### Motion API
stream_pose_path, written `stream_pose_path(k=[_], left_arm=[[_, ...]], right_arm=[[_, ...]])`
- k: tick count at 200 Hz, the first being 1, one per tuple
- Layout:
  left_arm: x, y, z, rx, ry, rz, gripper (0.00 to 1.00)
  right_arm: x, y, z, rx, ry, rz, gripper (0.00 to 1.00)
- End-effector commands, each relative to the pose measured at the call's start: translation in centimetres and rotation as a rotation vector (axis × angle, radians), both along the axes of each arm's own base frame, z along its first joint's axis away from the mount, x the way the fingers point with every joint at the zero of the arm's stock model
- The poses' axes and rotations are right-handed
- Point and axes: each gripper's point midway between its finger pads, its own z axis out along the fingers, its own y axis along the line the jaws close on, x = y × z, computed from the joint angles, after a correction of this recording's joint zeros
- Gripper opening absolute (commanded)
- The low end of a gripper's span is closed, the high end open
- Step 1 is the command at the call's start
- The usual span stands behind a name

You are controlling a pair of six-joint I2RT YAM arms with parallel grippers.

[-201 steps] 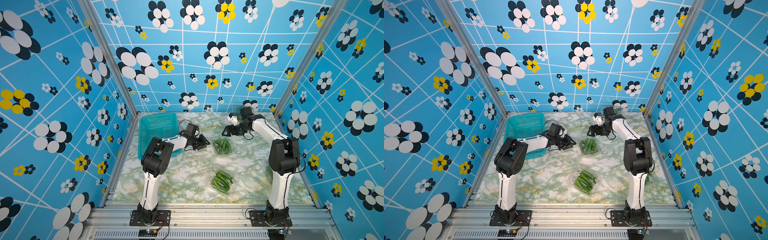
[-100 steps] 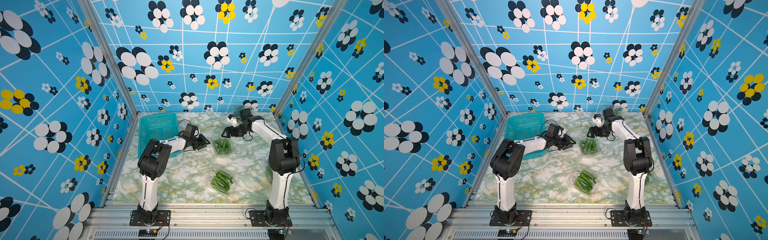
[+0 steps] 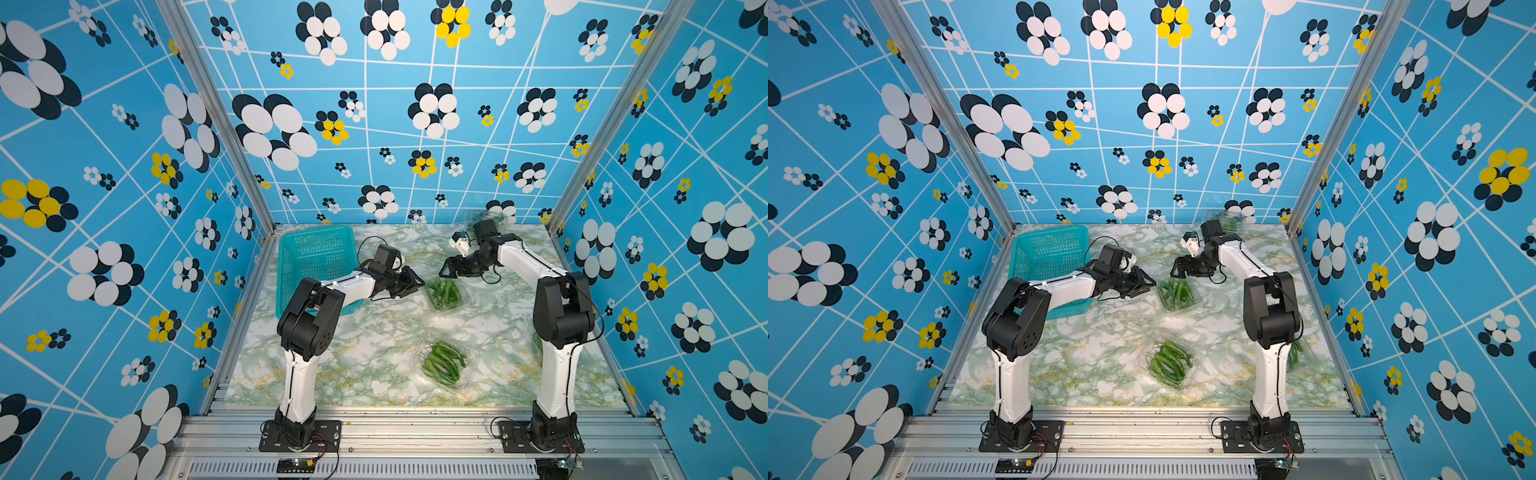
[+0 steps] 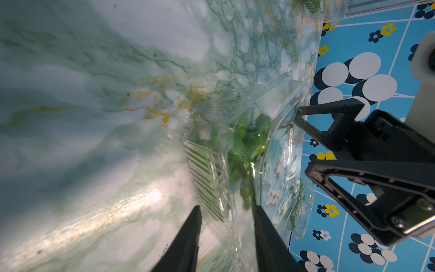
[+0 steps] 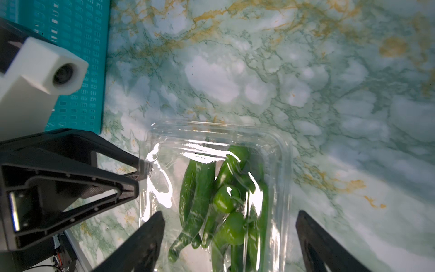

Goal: Take small green peppers out of containers
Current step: Open the packing box at the center of the board.

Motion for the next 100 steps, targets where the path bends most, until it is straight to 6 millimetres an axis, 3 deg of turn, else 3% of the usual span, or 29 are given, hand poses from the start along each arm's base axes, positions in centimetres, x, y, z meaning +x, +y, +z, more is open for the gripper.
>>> stream_pose_path(k=[1,100], left_arm=[[-0.3,0.1,-1.0,0.023,0.018,-0.008,0.39],[-1.0,1.6,-1.0,0.022,0.013,0.013,0.37]], right_arm=[[-0.1,0.7,-0.4,0.017,0.009,0.010,0.89],[0.2,0.5,-0.4,0.006,0.007,0.006,0.90]])
